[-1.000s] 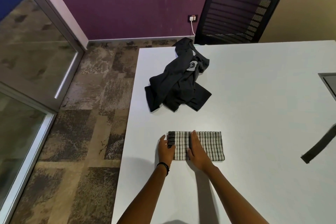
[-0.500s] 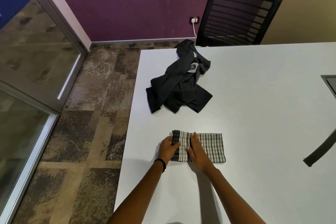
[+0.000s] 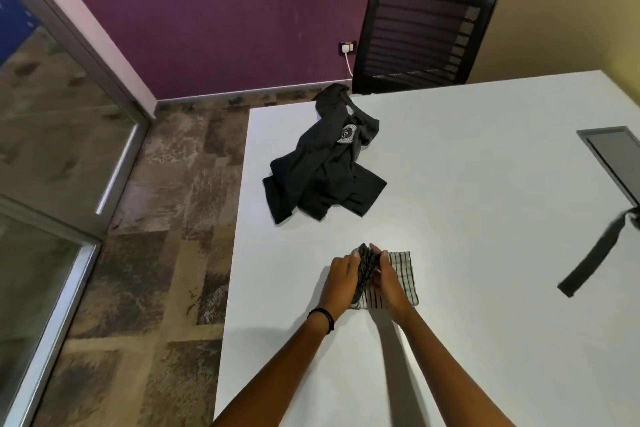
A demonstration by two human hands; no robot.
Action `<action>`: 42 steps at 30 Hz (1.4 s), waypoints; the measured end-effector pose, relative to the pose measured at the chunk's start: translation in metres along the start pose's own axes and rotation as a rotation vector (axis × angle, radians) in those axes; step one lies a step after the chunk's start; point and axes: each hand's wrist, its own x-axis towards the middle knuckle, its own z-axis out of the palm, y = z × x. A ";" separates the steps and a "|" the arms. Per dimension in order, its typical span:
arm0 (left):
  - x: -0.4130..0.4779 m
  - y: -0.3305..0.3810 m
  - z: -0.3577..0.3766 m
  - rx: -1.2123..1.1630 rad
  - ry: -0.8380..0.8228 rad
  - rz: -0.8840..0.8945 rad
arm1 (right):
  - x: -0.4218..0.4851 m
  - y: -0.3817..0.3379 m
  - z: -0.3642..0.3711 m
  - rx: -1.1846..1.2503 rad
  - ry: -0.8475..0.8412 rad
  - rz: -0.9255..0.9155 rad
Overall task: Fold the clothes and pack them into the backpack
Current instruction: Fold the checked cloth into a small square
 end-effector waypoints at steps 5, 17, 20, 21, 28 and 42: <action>0.002 -0.006 0.016 -0.104 -0.101 0.032 | -0.009 -0.008 -0.016 -0.002 0.059 0.035; 0.008 -0.021 0.024 -0.036 -0.011 0.079 | -0.021 0.000 -0.036 -0.335 0.111 0.139; 0.008 -0.042 0.019 0.216 -0.061 0.179 | -0.020 -0.007 -0.036 -0.342 0.167 0.107; 0.008 -0.049 0.018 0.296 -0.139 0.182 | -0.020 -0.009 -0.036 -0.349 0.179 0.104; 0.010 -0.064 0.032 0.393 -0.306 0.199 | -0.014 -0.011 -0.044 -0.423 0.251 0.063; 0.012 -0.073 0.004 -0.242 -0.294 -0.009 | 0.001 0.008 -0.072 -0.559 0.564 0.029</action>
